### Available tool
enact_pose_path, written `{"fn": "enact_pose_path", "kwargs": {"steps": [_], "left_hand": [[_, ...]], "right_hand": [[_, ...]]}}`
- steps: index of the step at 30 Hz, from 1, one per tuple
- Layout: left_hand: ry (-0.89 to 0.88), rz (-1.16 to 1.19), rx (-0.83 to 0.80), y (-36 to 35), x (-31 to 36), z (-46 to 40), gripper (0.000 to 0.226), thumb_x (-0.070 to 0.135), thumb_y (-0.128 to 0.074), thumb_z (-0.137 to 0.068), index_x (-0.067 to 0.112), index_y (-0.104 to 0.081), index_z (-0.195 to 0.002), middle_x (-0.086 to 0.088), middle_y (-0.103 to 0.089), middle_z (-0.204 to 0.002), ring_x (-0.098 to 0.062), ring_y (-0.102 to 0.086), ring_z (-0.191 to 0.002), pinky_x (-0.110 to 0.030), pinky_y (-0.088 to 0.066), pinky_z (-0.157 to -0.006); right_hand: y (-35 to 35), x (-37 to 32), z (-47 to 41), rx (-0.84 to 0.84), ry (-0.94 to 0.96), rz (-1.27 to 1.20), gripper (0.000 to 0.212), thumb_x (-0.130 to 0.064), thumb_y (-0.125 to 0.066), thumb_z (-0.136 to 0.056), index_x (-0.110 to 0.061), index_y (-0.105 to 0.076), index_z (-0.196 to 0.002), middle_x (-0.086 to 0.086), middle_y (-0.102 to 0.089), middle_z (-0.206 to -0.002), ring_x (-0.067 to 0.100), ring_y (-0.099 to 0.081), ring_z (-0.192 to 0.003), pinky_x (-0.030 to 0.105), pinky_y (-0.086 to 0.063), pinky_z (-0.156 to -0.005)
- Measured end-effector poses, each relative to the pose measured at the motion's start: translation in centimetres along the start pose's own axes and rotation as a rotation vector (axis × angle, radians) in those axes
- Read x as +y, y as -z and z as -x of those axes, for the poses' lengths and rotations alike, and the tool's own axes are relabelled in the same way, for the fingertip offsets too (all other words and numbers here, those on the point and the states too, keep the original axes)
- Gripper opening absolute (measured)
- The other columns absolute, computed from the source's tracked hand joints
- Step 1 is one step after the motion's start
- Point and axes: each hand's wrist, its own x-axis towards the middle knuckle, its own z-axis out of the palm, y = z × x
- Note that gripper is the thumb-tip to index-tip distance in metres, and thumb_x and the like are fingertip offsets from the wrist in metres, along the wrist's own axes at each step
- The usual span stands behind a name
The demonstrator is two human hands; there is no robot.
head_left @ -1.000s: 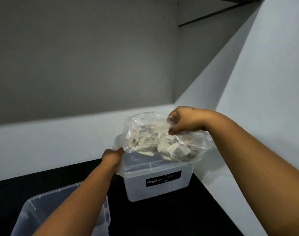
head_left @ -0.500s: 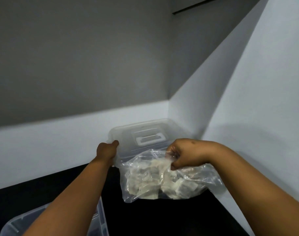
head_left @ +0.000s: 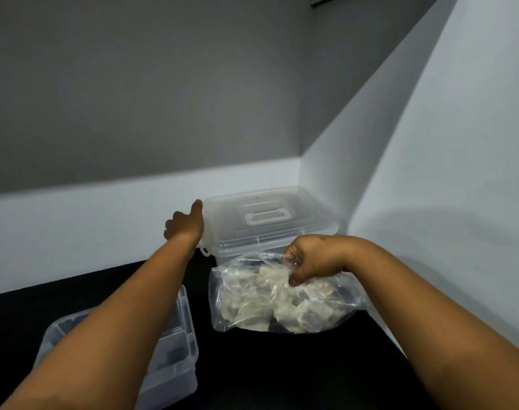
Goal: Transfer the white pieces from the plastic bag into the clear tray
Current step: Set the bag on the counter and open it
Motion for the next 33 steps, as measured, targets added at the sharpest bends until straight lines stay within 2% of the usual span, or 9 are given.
{"fn": "enact_pose_path", "kwargs": {"steps": [4,7,11,14,18,22,26,29,33], "left_hand": [[-0.227,0.092,-0.026,2.2,0.1,5.3,0.061,0.053,-0.032,-0.096,0.01,-0.043,-0.139,-0.013,-0.042,-0.144,-0.033,-0.042,-0.129,-0.039,-0.035,-0.097],[-0.434,0.128,0.001,3.9,-1.9,10.7,0.048,0.047,-0.036,-0.098,0.011,-0.055,-0.122,-0.008,-0.054,-0.126,-0.024,-0.05,-0.114,-0.032,-0.035,-0.09],[-0.558,0.13,0.101,3.6,-6.7,16.8,0.027,0.036,-0.045,-0.098,0.016,-0.062,-0.103,-0.001,-0.061,-0.106,-0.016,-0.054,-0.098,-0.032,-0.042,-0.084],[-0.629,0.085,0.184,1.5,-11.8,21.4,0.011,0.027,-0.05,-0.096,0.023,-0.06,-0.095,0.006,-0.059,-0.093,-0.006,-0.055,-0.084,-0.021,-0.04,-0.074],[-0.642,-0.036,0.049,-2.1,-18.0,25.0,0.007,0.022,-0.056,-0.092,0.024,-0.061,-0.098,0.014,-0.056,-0.092,-0.003,-0.055,-0.087,-0.022,-0.047,-0.074],[-0.592,-0.251,-0.167,-4.5,-22.1,25.5,0.033,0.031,-0.061,-0.087,0.021,-0.056,-0.118,0.016,-0.048,-0.11,-0.008,-0.05,-0.106,-0.031,-0.048,-0.09],[-0.625,-0.357,-0.311,-5.9,-23.7,24.7,0.071,0.062,-0.046,-0.083,0.024,-0.038,-0.142,0.011,-0.037,-0.147,-0.009,-0.033,-0.137,-0.025,-0.028,-0.113],[-0.652,-0.456,-0.337,-7.0,-24.1,23.5,0.082,0.07,-0.04,-0.082,0.025,-0.027,-0.149,0.009,-0.021,-0.158,-0.007,-0.015,-0.146,-0.027,-0.015,-0.119],[-0.628,-0.544,-0.385,-7.6,-24.6,22.4,0.088,0.076,-0.035,-0.078,0.028,-0.022,-0.151,0.012,-0.017,-0.159,-0.006,-0.008,-0.147,-0.039,-0.017,-0.12]], "right_hand": [[-2.7,0.0,1.0,-0.077,0.005,-0.057,0.02,-0.027,-0.078,-0.078,-0.025,-0.058,-0.074,-0.01,-0.065,-0.072,0.012,-0.063,-0.073,0.034,-0.052,-0.081],[-5.3,0.5,2.0,-0.172,0.028,-0.146,0.017,-0.022,-0.077,-0.08,-0.024,-0.061,-0.075,-0.009,-0.066,-0.07,0.01,-0.063,-0.067,0.031,-0.051,-0.075],[-9.8,2.3,2.6,-0.209,0.008,-0.402,0.013,-0.012,-0.078,-0.079,-0.02,-0.068,-0.076,-0.005,-0.071,-0.069,0.012,-0.065,-0.066,0.03,-0.053,-0.07],[-13.7,4.2,2.7,-0.211,-0.112,-0.617,0.01,-0.007,-0.077,-0.078,-0.014,-0.072,-0.084,0.004,-0.074,-0.083,0.02,-0.071,-0.078,0.033,-0.056,-0.077],[-18.3,6.0,2.9,-0.218,-0.31,-1.018,0.03,-0.002,-0.076,-0.079,0.003,-0.067,-0.107,0.018,-0.073,-0.102,0.026,-0.072,-0.093,0.042,-0.055,-0.094],[-20.6,5.9,3.4,-0.163,-0.367,-1.237,0.028,0.003,-0.072,-0.082,0.005,-0.066,-0.11,0.019,-0.072,-0.104,0.029,-0.071,-0.095,0.043,-0.055,-0.093],[-21.4,5.6,3.3,0.154,-0.387,-0.871,0.022,-0.014,-0.079,-0.077,-0.012,-0.065,-0.093,0.011,-0.072,-0.099,0.026,-0.071,-0.088,0.045,-0.058,-0.084],[-20.2,6.0,3.9,0.391,-0.361,-0.452,0.05,-0.037,-0.078,-0.077,-0.02,-0.059,-0.12,0.003,-0.062,-0.117,0.024,-0.062,-0.105,0.039,-0.054,-0.086],[-19.4,4.6,6.2,0.575,-0.1,-0.138,0.024,-0.043,-0.067,-0.086,-0.028,-0.066,-0.105,-0.006,-0.058,-0.105,0.019,-0.053,-0.104,0.033,-0.047,-0.087]]}}
